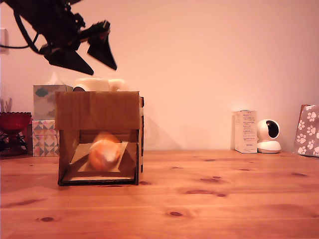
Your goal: Drop the footbag into the cardboard dice tower
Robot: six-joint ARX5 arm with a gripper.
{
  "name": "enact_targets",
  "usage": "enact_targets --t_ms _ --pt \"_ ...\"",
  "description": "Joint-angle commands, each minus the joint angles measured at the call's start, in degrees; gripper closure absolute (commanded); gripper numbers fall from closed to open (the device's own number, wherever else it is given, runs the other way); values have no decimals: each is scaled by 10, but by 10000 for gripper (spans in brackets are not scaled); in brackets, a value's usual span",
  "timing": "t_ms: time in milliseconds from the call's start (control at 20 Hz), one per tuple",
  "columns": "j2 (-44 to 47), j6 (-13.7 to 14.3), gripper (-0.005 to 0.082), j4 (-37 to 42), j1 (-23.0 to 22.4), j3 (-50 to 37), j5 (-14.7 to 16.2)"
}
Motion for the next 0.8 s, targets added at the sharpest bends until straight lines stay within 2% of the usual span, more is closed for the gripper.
enact_targets --t_ms 0,100,150,200,250,350,400,450,550,750 --pt "-7 3 -13 -13 2 11 0" --pt "-19 3 5 -43 1 24 1" --pt "-29 3 53 -56 0 24 1" --pt "-40 3 145 -73 0 24 2" --pt "-51 3 292 -95 0 24 3" --pt "-70 6 670 -134 0 24 15" --pt "-78 12 807 -149 0 23 26" --pt "-85 13 767 -159 0 22 34" --pt "-105 12 767 -168 0 7 48" --pt "-166 11 768 -129 0 -76 59"
